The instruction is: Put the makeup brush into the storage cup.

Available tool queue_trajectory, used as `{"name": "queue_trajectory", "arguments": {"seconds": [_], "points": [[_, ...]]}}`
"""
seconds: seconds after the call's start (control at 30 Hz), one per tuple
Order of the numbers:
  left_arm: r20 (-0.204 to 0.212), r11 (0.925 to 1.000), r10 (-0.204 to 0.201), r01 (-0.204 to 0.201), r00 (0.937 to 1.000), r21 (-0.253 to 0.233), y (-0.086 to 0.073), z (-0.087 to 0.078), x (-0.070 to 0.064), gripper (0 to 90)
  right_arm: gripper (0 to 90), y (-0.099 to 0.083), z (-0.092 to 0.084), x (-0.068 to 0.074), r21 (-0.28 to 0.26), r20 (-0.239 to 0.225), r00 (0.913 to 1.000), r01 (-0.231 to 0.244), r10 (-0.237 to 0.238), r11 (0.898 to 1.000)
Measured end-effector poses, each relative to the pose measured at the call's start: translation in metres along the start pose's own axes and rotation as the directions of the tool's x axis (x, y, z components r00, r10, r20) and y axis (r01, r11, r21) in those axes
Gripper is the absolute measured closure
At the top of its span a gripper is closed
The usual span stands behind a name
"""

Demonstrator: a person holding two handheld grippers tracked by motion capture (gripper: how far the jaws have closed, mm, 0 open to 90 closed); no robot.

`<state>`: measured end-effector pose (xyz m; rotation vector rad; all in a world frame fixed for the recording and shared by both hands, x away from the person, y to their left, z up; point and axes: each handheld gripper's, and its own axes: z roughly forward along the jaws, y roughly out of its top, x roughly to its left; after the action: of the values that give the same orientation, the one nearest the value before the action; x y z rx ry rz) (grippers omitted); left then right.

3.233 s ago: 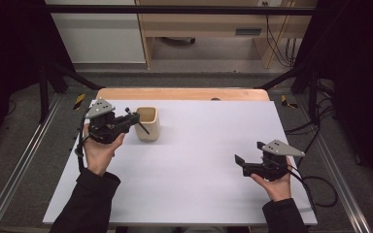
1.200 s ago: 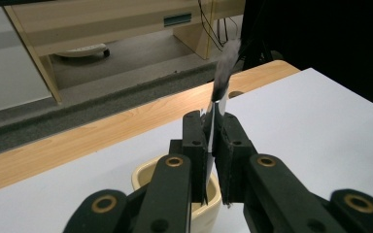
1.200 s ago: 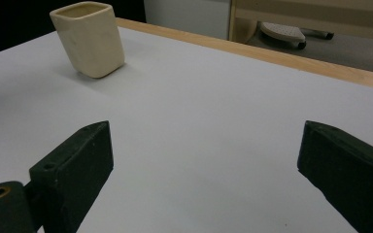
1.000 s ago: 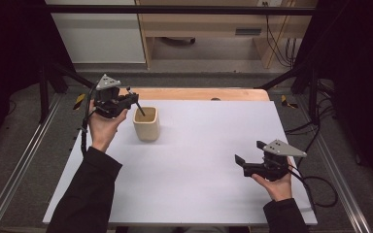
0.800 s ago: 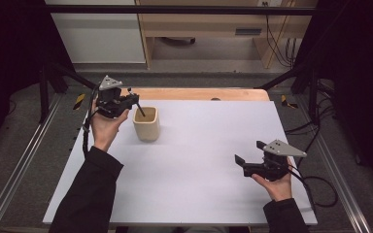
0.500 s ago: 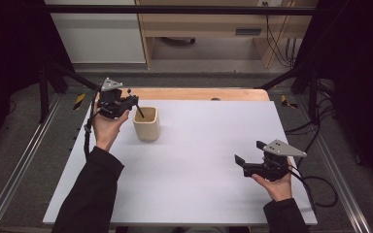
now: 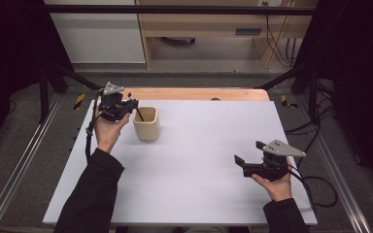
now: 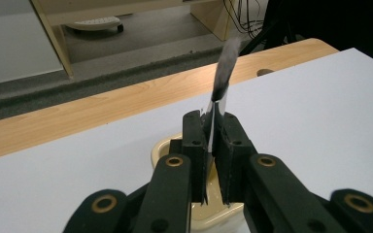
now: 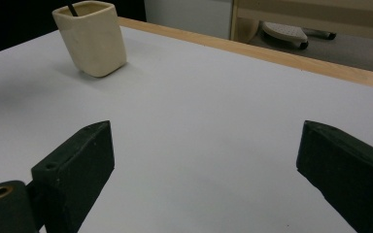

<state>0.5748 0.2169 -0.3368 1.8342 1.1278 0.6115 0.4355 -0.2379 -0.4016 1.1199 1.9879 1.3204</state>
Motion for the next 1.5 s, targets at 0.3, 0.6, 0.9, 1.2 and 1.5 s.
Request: {"name": "queue_trajectory", "arguments": {"seconds": [0.3, 0.6, 0.9, 1.2, 1.5], "points": [[-0.003, 0.9998, -0.009, 0.009, 1.0000, 0.019, -0.012, 0.009, 0.002, 83.7, 7.1, 0.000, 0.000, 0.000, 0.004, -0.001, 1.0000, 0.002, -0.002, 1.000], [0.001, 0.9994, -0.014, 0.014, 0.9999, 0.031, -0.023, 0.015, 0.003, 83.7, 7.2, 0.000, 0.001, 0.001, 0.005, 0.001, 1.0000, 0.000, 0.000, 1.000], [0.005, 0.9992, -0.017, 0.017, 0.9998, 0.035, -0.033, 0.018, 0.003, 83.5, 7.2, 0.000, 0.001, 0.001, 0.005, 0.001, 1.0000, -0.001, 0.001, 1.000], [0.010, 0.9996, -0.009, 0.009, 0.9999, 0.027, -0.039, 0.017, 0.002, 83.1, 7.2, 0.000, 0.001, 0.001, 0.006, -0.001, 1.0000, -0.001, 0.001, 1.000], [0.010, 0.9998, -0.014, 0.014, 0.9999, -0.014, -0.037, 0.003, 0.003, 70.1, 7.2, 0.000, 0.000, 0.001, 0.001, -0.002, 1.0000, -0.002, 0.002, 1.000]]}}
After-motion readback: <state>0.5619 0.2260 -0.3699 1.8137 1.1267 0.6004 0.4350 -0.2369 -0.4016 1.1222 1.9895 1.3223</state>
